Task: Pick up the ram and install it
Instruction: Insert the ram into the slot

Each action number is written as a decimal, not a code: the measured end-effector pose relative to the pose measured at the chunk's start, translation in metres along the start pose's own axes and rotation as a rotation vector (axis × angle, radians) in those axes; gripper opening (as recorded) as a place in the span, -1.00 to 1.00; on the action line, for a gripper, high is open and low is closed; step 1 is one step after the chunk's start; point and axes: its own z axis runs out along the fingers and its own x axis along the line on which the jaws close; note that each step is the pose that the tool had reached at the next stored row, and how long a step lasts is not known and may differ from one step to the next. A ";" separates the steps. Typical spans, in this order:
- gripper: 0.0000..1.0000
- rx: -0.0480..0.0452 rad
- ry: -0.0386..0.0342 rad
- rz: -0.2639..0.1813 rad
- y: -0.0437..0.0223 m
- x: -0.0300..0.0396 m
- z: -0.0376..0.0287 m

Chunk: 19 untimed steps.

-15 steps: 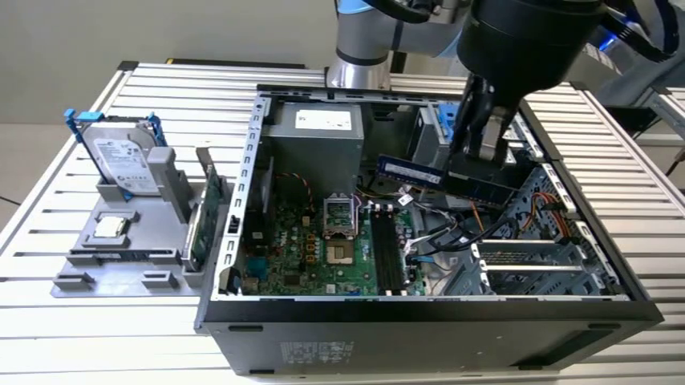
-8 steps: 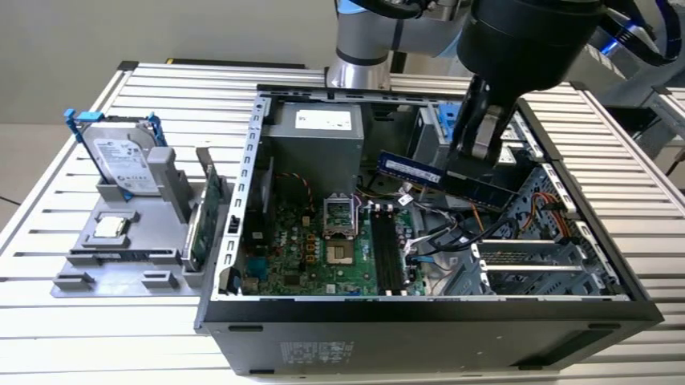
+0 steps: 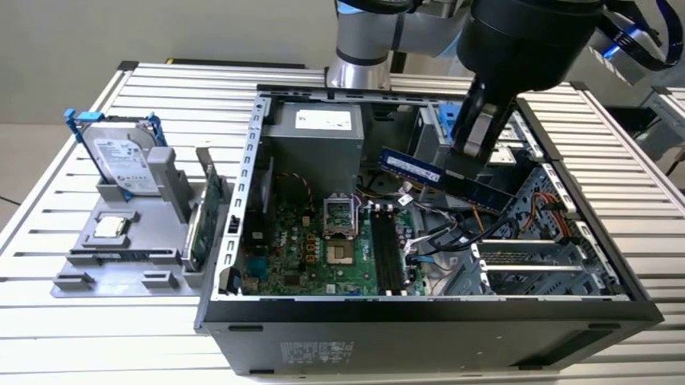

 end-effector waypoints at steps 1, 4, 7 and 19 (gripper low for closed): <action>-1.00 -0.0002 -0.0001 0.011 0.0000 0.0000 0.0000; -1.00 -0.0008 -0.0006 0.045 0.0000 0.0000 0.0001; -1.00 -0.0013 -0.0010 0.078 0.0000 0.0000 0.0002; -1.00 -0.0036 -0.0028 0.212 0.0000 0.0000 0.0005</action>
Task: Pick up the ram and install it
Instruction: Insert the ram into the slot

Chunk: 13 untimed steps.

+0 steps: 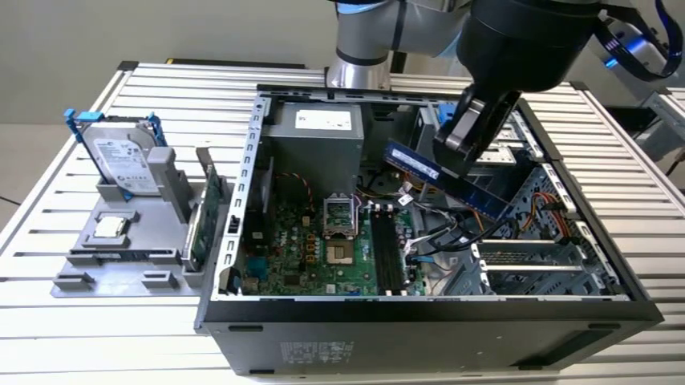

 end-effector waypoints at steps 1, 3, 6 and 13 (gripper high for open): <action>-1.00 -0.0002 -0.0001 0.011 0.0000 0.0000 0.0000; -1.00 -0.0005 -0.0004 0.033 0.0000 0.0000 0.0001; -1.00 -0.0011 -0.0008 0.067 0.0000 0.0000 0.0002; -1.00 -0.0024 -0.0019 0.146 0.0000 0.0000 0.0004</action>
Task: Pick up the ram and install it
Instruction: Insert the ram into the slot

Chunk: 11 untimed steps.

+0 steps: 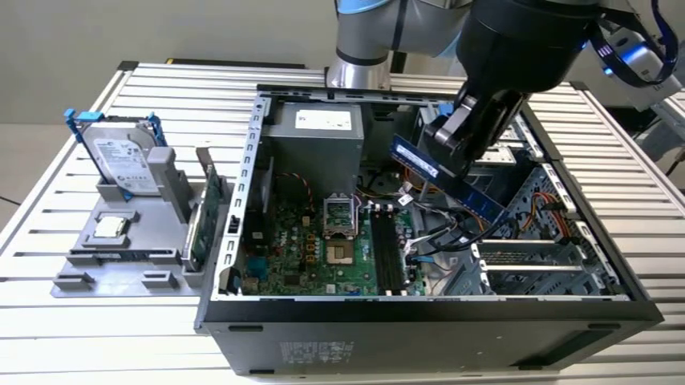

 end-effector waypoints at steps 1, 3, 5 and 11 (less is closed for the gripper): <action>-1.00 -0.0002 -0.0002 0.012 0.0000 0.0000 0.0000; -1.00 -0.0006 -0.0005 0.034 0.0000 0.0000 0.0001; -1.00 -0.0010 -0.0008 0.057 0.0000 0.0000 0.0002; -1.00 -0.0023 -0.0017 0.134 0.0000 0.0000 0.0005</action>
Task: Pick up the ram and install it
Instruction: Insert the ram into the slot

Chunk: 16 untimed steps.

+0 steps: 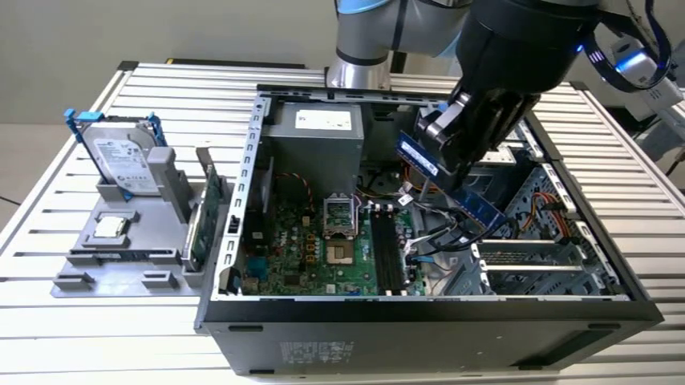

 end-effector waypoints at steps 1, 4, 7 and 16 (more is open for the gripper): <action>-1.00 -0.0002 -0.0002 0.013 0.0000 0.0000 0.0001; -1.00 -0.0008 -0.0007 0.051 0.0000 0.0000 0.0003; -1.00 -0.0014 -0.0011 0.090 0.0000 0.0000 0.0004; -1.00 -0.0034 -0.0026 0.200 0.0000 0.0000 0.0011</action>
